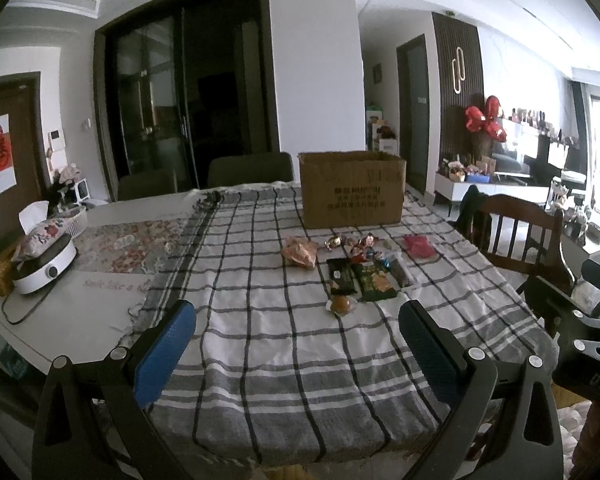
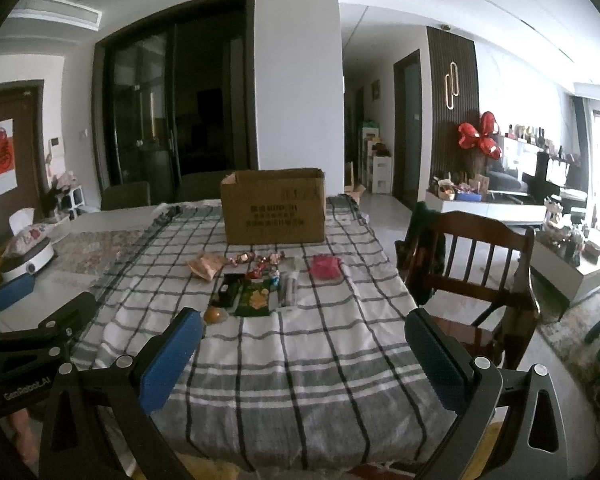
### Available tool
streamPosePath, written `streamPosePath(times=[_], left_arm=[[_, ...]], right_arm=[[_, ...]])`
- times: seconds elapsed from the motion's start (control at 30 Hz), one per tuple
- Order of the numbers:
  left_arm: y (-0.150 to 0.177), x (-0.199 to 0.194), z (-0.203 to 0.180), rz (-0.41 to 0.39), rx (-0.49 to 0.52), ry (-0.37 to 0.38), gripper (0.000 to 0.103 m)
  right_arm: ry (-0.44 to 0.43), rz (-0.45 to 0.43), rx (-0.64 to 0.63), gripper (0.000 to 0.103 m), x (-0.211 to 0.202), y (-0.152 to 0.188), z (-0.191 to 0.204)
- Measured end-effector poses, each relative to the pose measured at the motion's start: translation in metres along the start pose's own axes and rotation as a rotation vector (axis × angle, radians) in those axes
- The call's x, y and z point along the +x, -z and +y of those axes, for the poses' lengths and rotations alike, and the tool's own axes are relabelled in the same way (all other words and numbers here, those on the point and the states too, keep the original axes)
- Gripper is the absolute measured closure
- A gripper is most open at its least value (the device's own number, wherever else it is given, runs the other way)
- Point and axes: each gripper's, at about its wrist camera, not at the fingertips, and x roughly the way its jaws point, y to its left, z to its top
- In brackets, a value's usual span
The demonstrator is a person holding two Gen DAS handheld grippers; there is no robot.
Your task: Organize snacks
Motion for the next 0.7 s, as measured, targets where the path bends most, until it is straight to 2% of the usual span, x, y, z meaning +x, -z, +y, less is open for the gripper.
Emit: streamPosePath(times=[0.3, 0.43, 0.7], left_arm=[[-0.005, 0.041, -0.014, 0.069, 0.027, 0.019, 0.001], [-0.013, 0.061, -0.018, 0.099, 0.021, 0.037, 0.010], [-0.034, 0.104, -0.022, 0.129, -0.005, 0.065, 0.020]], right_arm=[[-0.012, 0.077, -0.007, 0.000, 0.039, 0.007, -0.006], [-0.013, 0.102, -0.009, 0.000, 0.060, 0.003, -0.009], [-0.022, 0.106, -0.022, 0.003, 0.103, -0.013, -0.010]])
